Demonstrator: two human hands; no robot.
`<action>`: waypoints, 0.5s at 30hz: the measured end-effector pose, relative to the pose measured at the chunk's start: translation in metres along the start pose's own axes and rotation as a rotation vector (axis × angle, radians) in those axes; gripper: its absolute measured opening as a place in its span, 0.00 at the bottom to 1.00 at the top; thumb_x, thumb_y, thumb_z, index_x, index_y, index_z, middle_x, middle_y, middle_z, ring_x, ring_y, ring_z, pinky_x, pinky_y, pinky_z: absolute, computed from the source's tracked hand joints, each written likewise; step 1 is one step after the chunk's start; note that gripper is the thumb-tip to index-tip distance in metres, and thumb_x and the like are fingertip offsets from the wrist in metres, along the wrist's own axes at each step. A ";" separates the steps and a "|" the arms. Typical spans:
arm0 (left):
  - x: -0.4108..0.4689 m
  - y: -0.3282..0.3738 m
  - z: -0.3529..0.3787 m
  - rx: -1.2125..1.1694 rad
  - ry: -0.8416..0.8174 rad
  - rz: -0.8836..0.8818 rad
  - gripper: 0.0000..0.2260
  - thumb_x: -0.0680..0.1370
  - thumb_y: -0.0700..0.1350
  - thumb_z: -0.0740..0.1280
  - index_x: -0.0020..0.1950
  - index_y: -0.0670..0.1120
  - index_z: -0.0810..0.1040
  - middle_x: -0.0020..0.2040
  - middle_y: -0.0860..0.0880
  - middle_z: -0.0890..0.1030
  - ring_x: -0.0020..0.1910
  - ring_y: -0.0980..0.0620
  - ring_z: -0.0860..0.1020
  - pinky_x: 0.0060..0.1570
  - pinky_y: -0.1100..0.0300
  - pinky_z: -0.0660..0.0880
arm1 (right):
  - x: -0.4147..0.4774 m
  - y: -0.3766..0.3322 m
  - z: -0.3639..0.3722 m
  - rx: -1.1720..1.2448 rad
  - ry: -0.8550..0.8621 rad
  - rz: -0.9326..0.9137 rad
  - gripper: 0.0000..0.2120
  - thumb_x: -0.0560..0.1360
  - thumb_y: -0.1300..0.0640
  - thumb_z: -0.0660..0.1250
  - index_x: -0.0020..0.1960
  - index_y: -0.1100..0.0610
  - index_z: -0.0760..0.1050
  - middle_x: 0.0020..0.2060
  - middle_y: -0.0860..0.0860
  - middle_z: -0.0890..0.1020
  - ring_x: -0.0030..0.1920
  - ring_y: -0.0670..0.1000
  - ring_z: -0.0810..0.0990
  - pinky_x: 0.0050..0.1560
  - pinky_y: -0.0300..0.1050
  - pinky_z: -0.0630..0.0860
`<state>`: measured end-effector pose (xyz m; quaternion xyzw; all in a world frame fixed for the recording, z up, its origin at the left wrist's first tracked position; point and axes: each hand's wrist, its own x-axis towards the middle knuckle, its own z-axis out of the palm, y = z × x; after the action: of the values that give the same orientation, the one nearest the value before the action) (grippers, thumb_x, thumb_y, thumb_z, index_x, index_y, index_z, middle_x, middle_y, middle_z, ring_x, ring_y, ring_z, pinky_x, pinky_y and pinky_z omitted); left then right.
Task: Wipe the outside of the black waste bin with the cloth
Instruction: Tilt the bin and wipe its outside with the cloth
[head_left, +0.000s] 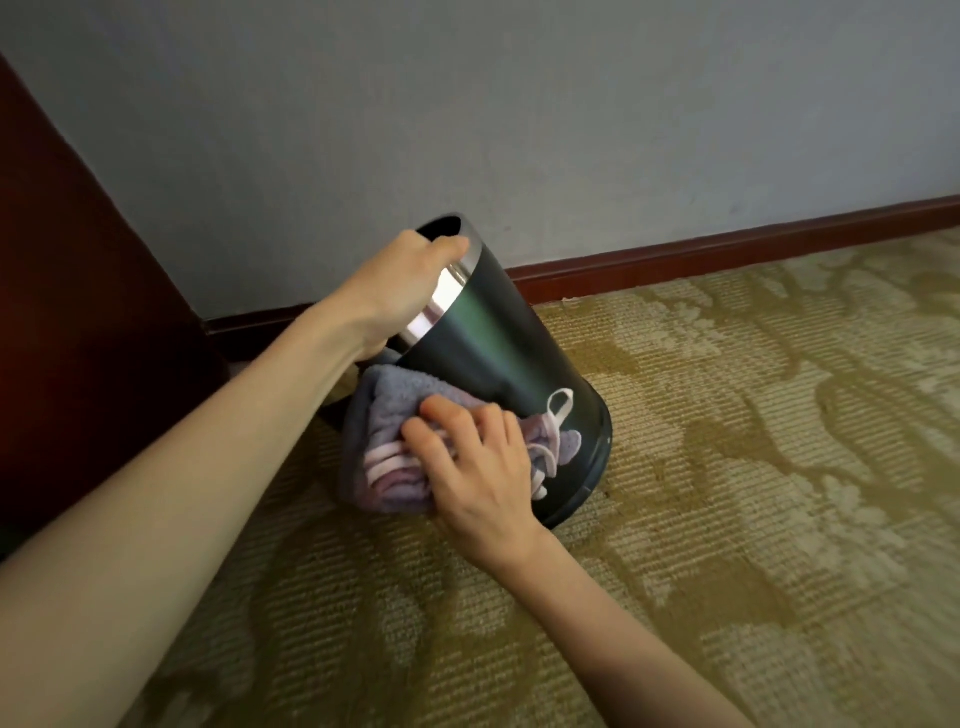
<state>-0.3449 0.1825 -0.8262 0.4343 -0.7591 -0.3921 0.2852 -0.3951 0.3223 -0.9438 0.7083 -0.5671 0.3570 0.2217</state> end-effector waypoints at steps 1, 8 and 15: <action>0.002 0.002 0.001 0.011 -0.005 0.015 0.18 0.78 0.50 0.59 0.31 0.51 0.57 0.28 0.53 0.57 0.21 0.59 0.56 0.22 0.63 0.55 | 0.002 0.002 -0.001 0.010 0.012 0.026 0.18 0.73 0.53 0.70 0.58 0.53 0.67 0.58 0.52 0.68 0.43 0.55 0.67 0.40 0.50 0.67; 0.002 -0.003 -0.008 -0.061 -0.020 -0.022 0.13 0.78 0.50 0.59 0.38 0.44 0.72 0.34 0.45 0.70 0.32 0.54 0.68 0.33 0.60 0.64 | 0.030 0.034 -0.004 0.087 0.202 0.363 0.17 0.68 0.62 0.67 0.55 0.59 0.68 0.54 0.58 0.74 0.44 0.59 0.72 0.41 0.53 0.70; -0.007 -0.029 -0.023 -0.089 0.066 -0.041 0.13 0.78 0.52 0.60 0.37 0.47 0.65 0.29 0.52 0.61 0.27 0.57 0.60 0.29 0.62 0.60 | 0.058 0.111 0.002 0.343 -0.026 1.136 0.14 0.69 0.57 0.64 0.54 0.57 0.71 0.53 0.56 0.79 0.53 0.60 0.77 0.49 0.50 0.72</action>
<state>-0.3115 0.1713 -0.8396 0.4495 -0.7220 -0.4168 0.3208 -0.4957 0.2550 -0.9114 0.3238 -0.7943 0.4977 -0.1289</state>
